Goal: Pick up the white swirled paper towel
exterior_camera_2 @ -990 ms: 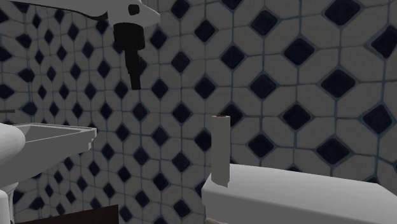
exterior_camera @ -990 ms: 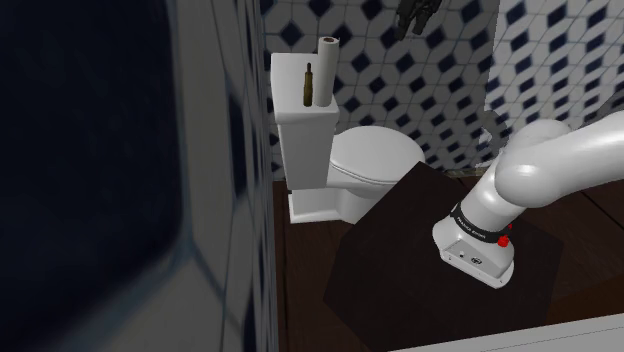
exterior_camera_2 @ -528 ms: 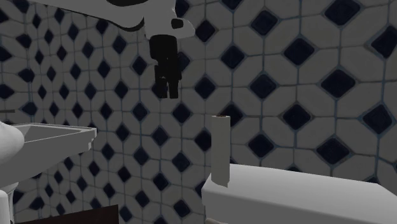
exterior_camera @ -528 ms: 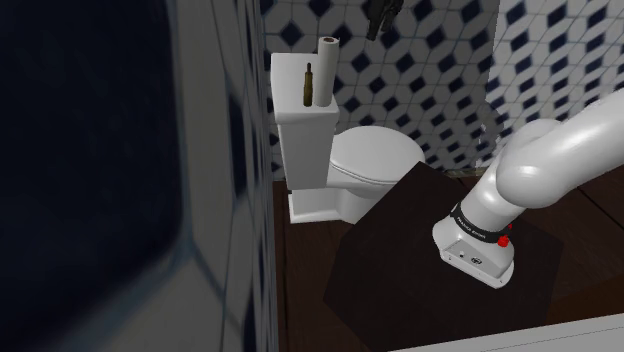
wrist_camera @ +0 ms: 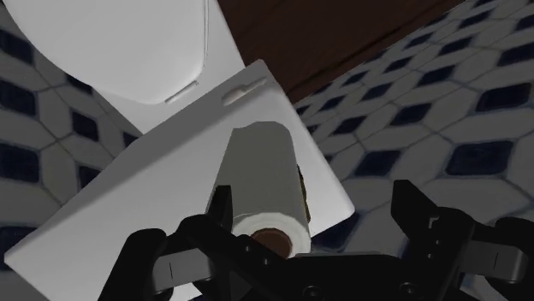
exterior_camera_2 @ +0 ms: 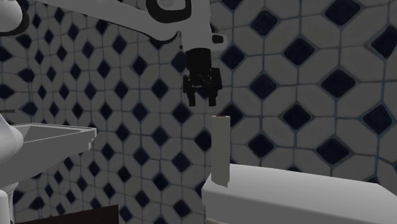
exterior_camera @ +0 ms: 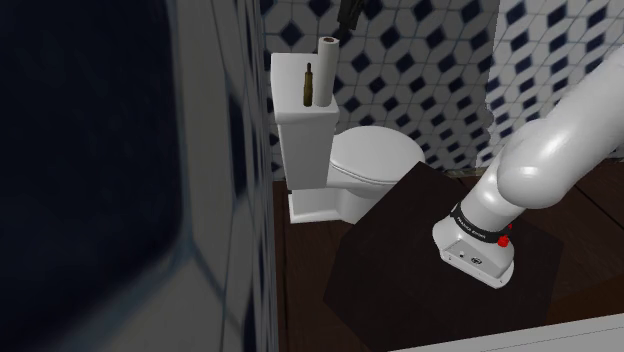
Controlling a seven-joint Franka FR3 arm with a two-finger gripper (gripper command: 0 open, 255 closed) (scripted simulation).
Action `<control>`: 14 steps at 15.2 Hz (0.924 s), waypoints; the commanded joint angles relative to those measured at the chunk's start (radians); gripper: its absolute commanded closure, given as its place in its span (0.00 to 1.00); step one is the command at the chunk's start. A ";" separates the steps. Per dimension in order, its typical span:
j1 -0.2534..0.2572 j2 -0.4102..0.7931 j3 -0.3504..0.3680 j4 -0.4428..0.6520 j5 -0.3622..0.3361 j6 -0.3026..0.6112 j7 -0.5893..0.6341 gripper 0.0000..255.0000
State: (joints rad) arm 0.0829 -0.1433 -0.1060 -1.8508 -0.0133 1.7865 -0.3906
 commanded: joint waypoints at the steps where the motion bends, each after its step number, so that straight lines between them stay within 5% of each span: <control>1: 0.003 0.085 -0.004 0.075 -0.001 0.009 -0.049 0.00; 5: 0.007 0.249 0.000 0.241 -0.002 0.005 -0.132 0.00; 14: 0.007 0.247 0.001 0.136 -0.002 0.107 -0.129 0.00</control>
State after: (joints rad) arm 0.0902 0.1057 -0.1051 -1.7034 -0.0156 1.8837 -0.5203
